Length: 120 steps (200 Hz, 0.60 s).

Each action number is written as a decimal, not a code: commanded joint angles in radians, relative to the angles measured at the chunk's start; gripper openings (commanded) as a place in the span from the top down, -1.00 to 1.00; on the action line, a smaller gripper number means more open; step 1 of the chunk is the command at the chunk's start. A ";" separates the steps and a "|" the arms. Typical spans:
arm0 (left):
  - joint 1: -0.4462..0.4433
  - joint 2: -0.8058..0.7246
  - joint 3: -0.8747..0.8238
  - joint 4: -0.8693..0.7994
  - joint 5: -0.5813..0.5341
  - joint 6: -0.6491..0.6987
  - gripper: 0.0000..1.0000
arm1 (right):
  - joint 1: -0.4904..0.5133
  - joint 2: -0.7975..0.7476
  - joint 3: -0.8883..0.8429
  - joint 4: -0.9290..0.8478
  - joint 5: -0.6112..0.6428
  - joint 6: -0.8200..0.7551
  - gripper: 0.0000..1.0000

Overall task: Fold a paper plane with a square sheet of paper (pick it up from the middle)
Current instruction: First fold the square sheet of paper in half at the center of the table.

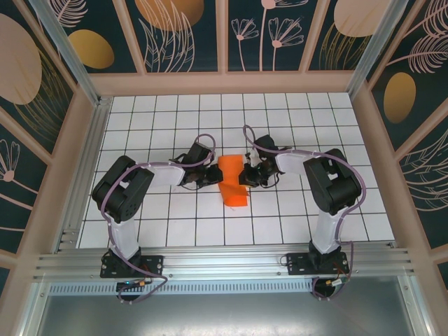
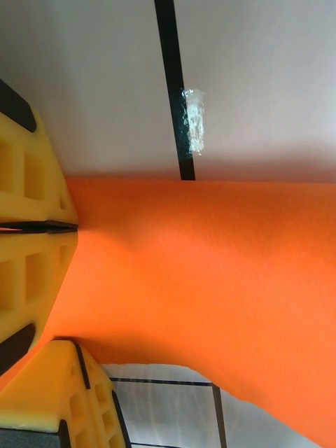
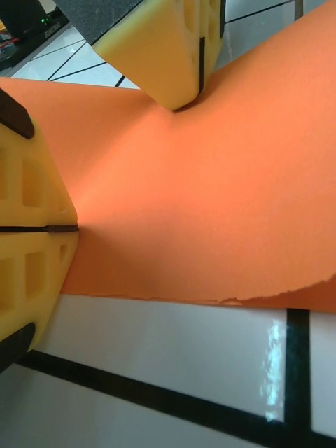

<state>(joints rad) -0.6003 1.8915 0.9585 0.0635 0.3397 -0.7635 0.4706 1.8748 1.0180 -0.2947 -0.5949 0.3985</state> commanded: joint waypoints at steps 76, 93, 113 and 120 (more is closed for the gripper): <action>-0.003 -0.099 -0.079 0.027 0.120 -0.097 0.49 | 0.006 0.103 -0.051 -0.025 0.128 0.024 0.82; -0.022 -0.102 -0.094 0.044 0.136 -0.115 0.49 | 0.008 0.110 -0.057 -0.018 0.145 0.042 0.82; -0.045 -0.080 -0.108 0.053 0.141 -0.128 0.49 | 0.011 0.116 -0.062 -0.010 0.153 0.057 0.82; -0.053 -0.071 -0.115 0.055 0.145 -0.134 0.49 | 0.012 0.118 -0.064 -0.008 0.156 0.061 0.82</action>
<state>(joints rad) -0.6235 1.8107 0.8684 0.0914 0.4377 -0.8562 0.4667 1.8915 1.0134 -0.2737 -0.6117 0.4271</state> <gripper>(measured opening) 0.253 0.091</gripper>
